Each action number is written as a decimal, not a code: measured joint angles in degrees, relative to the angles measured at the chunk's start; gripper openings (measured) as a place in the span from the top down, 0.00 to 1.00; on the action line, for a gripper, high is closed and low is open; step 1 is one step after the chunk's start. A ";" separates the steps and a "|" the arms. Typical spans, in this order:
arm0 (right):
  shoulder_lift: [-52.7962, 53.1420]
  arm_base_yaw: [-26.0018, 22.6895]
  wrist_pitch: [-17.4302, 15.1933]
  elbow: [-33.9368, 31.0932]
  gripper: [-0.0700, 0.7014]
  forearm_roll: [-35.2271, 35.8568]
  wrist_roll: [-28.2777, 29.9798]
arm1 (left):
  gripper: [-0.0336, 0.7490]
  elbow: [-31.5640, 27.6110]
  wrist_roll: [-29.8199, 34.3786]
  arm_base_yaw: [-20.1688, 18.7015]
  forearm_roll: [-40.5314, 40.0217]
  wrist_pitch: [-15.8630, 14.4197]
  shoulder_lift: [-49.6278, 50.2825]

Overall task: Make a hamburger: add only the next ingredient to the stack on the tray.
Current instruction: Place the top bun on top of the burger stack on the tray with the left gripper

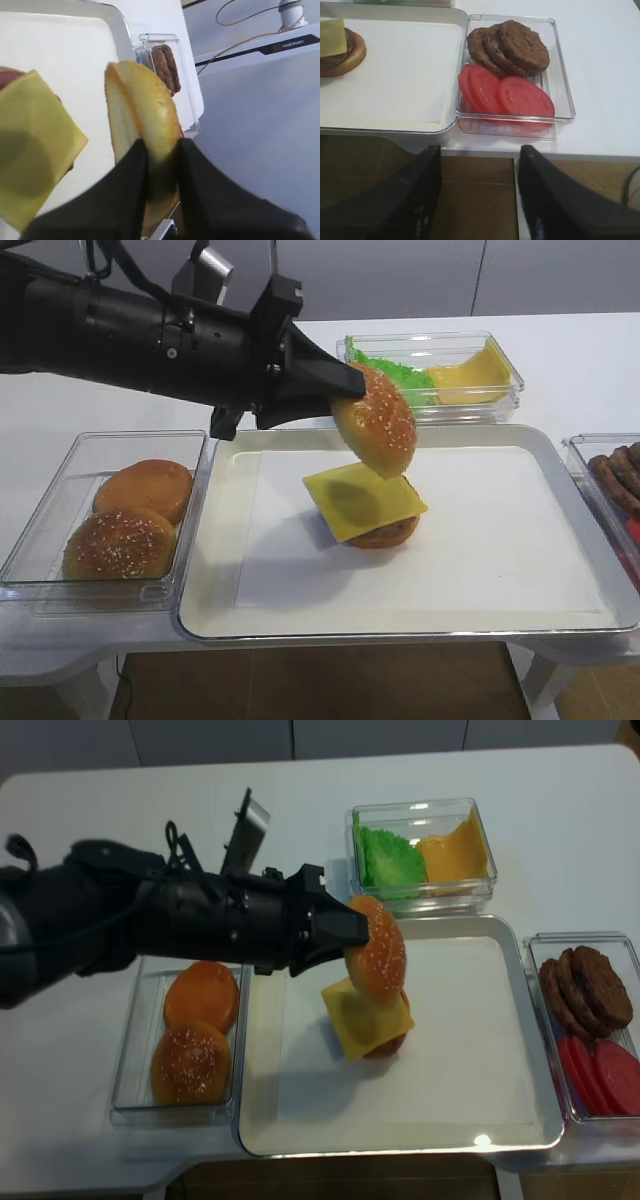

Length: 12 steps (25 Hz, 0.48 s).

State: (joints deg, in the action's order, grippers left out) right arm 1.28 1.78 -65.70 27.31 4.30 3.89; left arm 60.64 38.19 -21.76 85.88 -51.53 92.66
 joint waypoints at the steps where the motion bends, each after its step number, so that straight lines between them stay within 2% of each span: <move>1: 0.00 0.00 0.00 0.00 0.42 0.00 0.00 | 0.79 0.00 0.44 -0.26 1.13 -0.10 0.60; 6: 0.00 0.00 0.00 0.00 0.42 0.00 0.00 | 0.79 0.00 1.84 -0.75 4.27 -1.34 2.97; 12: 0.00 0.00 0.00 0.00 0.42 0.00 0.00 | 0.79 0.00 1.84 -0.75 4.68 -1.37 3.20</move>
State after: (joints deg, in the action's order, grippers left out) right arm 1.28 1.78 -65.70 27.31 4.30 3.89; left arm 60.64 40.03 -22.51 90.55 -52.90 95.86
